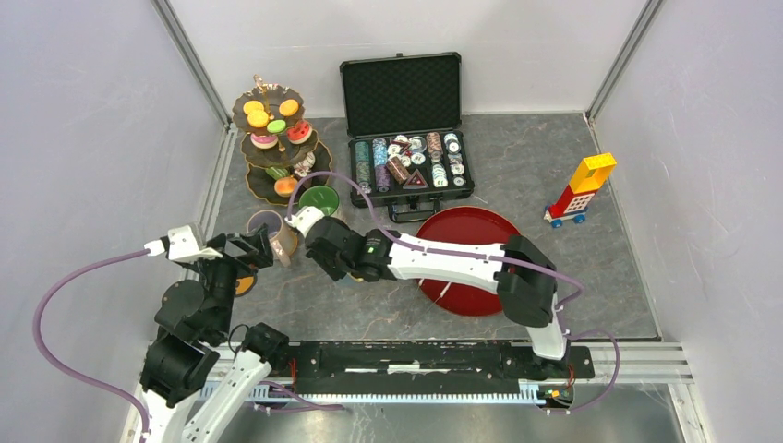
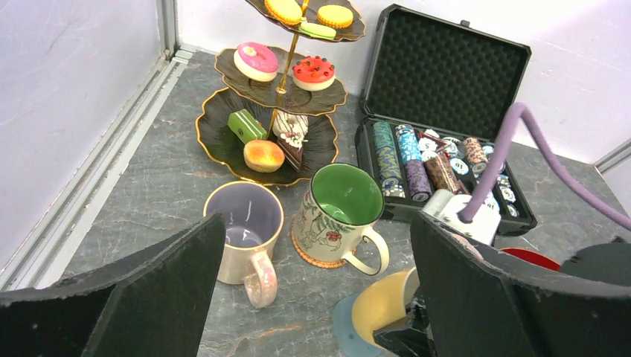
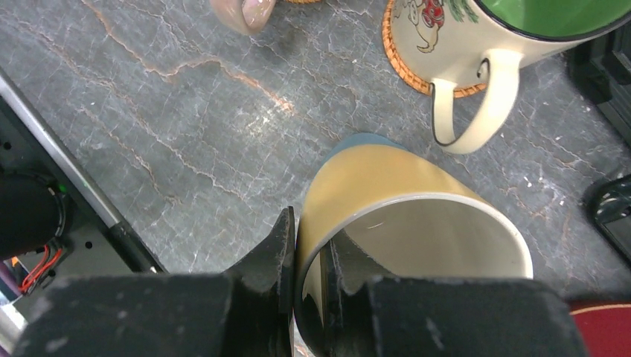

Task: Serve the afternoon tea
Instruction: Place the cup on the coaster.

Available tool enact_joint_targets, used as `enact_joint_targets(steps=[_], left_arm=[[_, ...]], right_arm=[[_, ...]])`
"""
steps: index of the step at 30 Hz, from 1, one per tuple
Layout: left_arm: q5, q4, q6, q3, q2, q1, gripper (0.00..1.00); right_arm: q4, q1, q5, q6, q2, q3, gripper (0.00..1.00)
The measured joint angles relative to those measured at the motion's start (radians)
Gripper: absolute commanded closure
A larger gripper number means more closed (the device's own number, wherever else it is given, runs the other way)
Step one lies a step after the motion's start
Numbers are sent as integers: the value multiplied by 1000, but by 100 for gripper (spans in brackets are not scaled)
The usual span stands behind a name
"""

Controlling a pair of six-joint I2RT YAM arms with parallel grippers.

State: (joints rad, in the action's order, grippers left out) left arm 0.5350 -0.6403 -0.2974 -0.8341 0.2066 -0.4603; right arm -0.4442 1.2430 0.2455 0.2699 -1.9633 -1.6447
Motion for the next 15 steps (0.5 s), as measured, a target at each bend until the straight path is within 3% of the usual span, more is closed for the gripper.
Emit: enact_joint_targets(steps=[15], left_arm=[[11,0,0,3,-11,0,0]], right_arm=[[-74,-35,-44,25,-104,-69,100]])
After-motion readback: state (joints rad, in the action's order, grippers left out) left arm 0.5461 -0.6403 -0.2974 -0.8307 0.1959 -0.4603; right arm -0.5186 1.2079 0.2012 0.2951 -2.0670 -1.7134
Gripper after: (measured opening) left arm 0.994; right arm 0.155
